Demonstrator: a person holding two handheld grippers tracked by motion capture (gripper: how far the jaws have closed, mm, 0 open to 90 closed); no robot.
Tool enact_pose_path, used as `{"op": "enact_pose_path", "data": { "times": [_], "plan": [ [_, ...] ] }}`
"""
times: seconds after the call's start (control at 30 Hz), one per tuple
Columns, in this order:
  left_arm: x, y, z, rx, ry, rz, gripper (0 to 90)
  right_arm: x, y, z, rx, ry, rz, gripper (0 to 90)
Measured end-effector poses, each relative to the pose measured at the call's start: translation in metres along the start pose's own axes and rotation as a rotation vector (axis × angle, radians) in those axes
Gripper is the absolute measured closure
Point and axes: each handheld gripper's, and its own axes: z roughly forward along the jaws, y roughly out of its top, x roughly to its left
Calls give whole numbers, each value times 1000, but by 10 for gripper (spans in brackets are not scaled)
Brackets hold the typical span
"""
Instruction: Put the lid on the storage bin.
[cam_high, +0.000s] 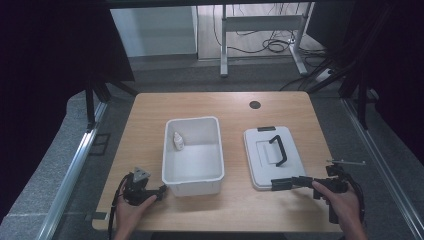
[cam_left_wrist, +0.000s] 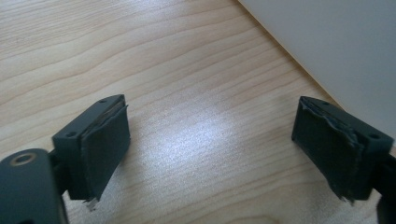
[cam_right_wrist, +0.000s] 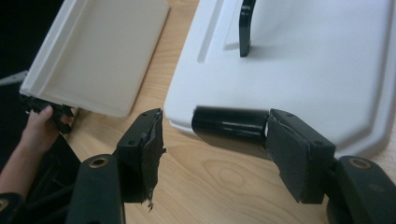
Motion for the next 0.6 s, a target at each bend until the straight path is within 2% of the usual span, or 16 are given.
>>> {"op": "enact_pose_path", "data": {
  "times": [0.17,0.33,0.6],
  "plan": [
    [-2,-3,-3,-3,-4,3,141,-1,0,-1,-2,-19,-3,367],
    [-2,-4,-4,-1,-9,9,139,4,2,1,-1,-34,-17,366],
    [-1,-4,-4,-2,-11,11,138,1,-1,3,9,-46,-7,367]
  ]
}}
